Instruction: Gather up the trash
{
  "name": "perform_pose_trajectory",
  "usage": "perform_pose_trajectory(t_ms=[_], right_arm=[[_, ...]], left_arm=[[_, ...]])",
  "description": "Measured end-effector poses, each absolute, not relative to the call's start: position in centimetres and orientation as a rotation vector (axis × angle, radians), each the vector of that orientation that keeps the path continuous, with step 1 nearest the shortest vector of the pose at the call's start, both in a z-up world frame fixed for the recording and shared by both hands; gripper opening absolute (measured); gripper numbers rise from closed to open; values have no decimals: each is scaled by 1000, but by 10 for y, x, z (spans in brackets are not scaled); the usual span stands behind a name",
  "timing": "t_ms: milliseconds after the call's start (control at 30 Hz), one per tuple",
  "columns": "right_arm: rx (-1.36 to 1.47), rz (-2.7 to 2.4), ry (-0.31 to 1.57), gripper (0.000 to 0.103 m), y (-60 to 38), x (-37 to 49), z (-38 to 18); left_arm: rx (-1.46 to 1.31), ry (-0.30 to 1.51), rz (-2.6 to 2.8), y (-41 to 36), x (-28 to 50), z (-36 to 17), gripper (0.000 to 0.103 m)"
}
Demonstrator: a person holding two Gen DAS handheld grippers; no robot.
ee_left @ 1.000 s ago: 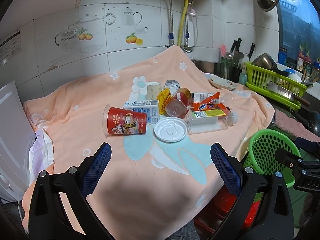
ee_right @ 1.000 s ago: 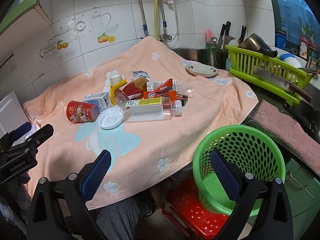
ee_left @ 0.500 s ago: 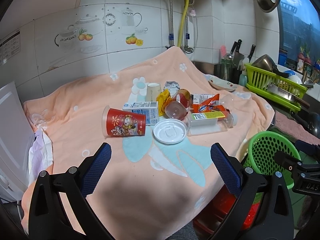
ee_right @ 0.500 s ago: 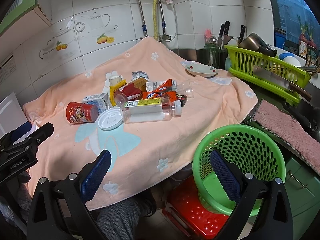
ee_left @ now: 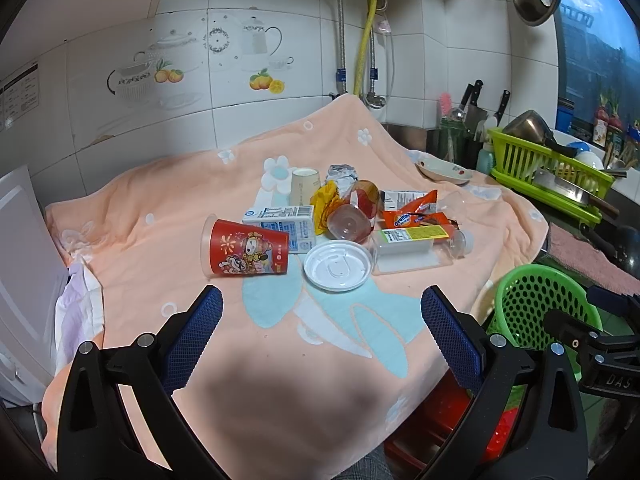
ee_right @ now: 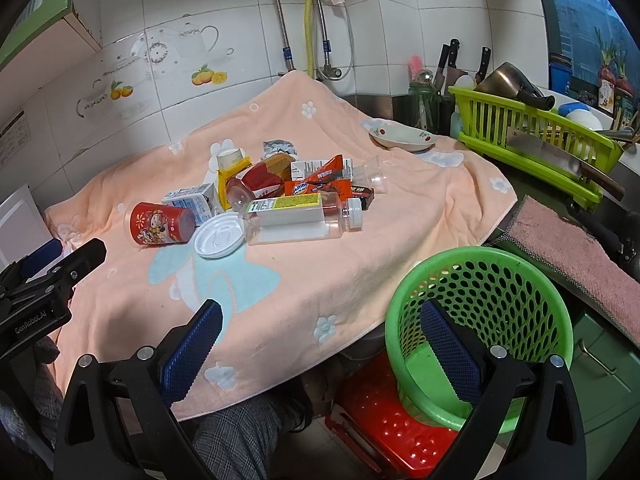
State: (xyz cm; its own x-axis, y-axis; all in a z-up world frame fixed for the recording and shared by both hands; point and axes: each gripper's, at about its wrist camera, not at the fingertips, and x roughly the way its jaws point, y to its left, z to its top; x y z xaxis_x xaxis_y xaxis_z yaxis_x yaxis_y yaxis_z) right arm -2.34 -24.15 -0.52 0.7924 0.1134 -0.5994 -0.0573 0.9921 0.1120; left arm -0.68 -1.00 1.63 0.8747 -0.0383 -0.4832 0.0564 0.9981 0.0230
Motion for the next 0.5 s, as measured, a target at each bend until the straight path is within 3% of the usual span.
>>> perform_pose_trajectory(t_ms=[500], right_arm=[[87,100,666,96,-238,-17,-10]], left_arm=[[25,516,-43,-6,1,13,98]])
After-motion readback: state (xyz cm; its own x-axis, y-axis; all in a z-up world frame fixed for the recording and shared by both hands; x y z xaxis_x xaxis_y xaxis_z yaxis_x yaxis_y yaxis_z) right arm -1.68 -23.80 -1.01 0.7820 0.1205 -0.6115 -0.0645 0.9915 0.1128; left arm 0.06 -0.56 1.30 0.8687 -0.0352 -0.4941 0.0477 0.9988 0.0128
